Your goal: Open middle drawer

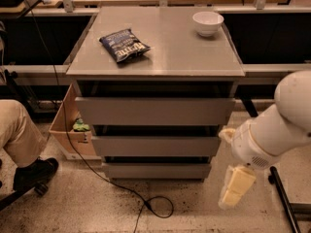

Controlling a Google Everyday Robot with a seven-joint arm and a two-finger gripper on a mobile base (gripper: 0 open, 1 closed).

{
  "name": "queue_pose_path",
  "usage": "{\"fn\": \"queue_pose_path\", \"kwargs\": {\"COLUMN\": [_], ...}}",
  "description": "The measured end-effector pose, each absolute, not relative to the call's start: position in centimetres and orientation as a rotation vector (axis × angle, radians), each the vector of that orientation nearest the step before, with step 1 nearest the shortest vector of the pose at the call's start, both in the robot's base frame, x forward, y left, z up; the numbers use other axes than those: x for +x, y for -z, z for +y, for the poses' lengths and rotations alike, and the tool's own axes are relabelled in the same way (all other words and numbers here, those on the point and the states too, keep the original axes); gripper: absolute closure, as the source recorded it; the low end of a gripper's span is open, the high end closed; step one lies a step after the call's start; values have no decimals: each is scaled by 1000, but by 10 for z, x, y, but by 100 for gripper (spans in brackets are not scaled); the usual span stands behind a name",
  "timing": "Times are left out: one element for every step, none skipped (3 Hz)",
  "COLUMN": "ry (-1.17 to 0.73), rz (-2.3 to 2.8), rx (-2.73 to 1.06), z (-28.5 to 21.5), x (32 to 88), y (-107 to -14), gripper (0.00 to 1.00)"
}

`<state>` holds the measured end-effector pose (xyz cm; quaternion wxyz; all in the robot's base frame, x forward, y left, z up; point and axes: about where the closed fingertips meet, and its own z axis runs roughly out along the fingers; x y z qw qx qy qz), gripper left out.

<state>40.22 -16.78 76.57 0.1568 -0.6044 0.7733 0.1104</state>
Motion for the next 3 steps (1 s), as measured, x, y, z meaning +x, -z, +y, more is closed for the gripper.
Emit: {"fn": "queue_pose_path", "kwargs": {"ry": [-443,-443,-465], "rz": [2256,2256,2265], "rx": [-1784,-1784,-1764], "z": [-143,-143,-140], "x": [378,378,379], "y": [-699,-699,-681], "gripper": [0,0,0]}}
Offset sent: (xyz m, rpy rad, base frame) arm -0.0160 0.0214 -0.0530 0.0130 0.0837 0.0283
